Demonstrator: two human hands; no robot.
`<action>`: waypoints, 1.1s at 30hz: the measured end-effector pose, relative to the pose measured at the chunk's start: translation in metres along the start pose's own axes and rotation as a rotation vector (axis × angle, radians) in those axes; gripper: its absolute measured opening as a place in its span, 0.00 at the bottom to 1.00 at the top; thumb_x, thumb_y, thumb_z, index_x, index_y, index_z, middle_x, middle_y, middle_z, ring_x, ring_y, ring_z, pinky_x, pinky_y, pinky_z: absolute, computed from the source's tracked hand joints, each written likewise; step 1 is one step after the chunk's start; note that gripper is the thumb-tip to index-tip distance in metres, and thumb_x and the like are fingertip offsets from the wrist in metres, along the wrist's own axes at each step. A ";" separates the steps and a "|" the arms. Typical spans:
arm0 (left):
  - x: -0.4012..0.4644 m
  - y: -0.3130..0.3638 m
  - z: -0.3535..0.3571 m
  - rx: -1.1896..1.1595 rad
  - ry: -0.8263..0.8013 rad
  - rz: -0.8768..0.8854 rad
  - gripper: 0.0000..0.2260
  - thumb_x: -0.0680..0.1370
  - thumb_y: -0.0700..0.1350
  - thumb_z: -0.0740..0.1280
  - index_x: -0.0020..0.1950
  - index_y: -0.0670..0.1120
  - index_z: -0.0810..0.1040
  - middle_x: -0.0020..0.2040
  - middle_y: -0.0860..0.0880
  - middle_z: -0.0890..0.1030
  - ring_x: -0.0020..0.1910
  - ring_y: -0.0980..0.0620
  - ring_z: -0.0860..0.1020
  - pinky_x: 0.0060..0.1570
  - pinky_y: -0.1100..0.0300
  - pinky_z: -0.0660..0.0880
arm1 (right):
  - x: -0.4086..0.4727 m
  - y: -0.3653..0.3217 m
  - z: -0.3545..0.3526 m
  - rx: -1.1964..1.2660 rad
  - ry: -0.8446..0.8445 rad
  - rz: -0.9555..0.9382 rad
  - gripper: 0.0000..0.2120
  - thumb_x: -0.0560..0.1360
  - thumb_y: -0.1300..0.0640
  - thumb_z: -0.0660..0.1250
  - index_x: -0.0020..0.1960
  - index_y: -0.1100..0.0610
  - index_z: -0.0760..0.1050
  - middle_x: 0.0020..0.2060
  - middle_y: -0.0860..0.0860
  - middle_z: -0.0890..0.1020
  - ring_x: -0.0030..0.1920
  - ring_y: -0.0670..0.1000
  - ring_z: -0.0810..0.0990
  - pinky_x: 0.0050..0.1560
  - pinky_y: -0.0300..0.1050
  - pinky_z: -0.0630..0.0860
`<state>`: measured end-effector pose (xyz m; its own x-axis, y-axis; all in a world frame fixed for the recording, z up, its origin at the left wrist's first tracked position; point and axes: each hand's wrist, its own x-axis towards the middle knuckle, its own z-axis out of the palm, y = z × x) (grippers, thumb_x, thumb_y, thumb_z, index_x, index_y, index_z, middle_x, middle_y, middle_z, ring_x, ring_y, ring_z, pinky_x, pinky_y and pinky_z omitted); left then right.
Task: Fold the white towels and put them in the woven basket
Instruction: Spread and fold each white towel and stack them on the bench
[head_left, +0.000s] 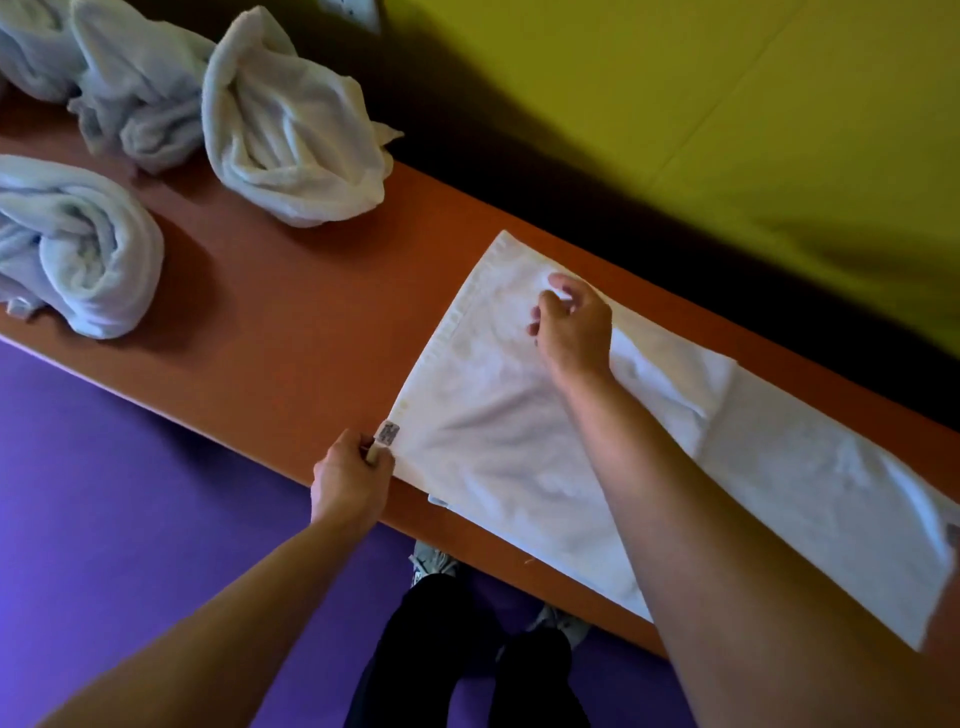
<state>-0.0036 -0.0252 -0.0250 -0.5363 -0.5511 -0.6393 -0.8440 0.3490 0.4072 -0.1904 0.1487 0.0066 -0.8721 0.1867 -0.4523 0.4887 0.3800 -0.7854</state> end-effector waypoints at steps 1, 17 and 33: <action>0.003 -0.001 0.001 0.019 -0.003 0.005 0.03 0.78 0.48 0.64 0.46 0.51 0.75 0.40 0.48 0.80 0.42 0.43 0.79 0.38 0.51 0.77 | -0.008 0.015 -0.009 -0.030 0.023 0.006 0.13 0.79 0.56 0.62 0.62 0.51 0.78 0.41 0.51 0.84 0.39 0.51 0.84 0.51 0.52 0.83; 0.013 0.000 0.021 0.092 0.065 -0.030 0.21 0.73 0.46 0.75 0.63 0.44 0.73 0.56 0.43 0.82 0.61 0.38 0.77 0.52 0.49 0.72 | -0.154 0.204 -0.119 -0.414 0.063 0.433 0.16 0.76 0.43 0.69 0.51 0.54 0.70 0.48 0.50 0.73 0.44 0.54 0.77 0.46 0.51 0.76; -0.045 -0.006 -0.005 -0.343 0.017 -0.058 0.10 0.76 0.41 0.71 0.53 0.47 0.72 0.50 0.44 0.83 0.35 0.43 0.85 0.46 0.42 0.83 | -0.195 0.202 -0.123 0.062 0.321 0.398 0.11 0.83 0.59 0.60 0.65 0.53 0.68 0.33 0.54 0.79 0.34 0.56 0.82 0.36 0.48 0.76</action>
<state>0.0259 -0.0058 0.0045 -0.4849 -0.5758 -0.6582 -0.8221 0.0433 0.5678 0.0749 0.3003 -0.0120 -0.5771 0.5786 -0.5764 0.7766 0.1704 -0.6065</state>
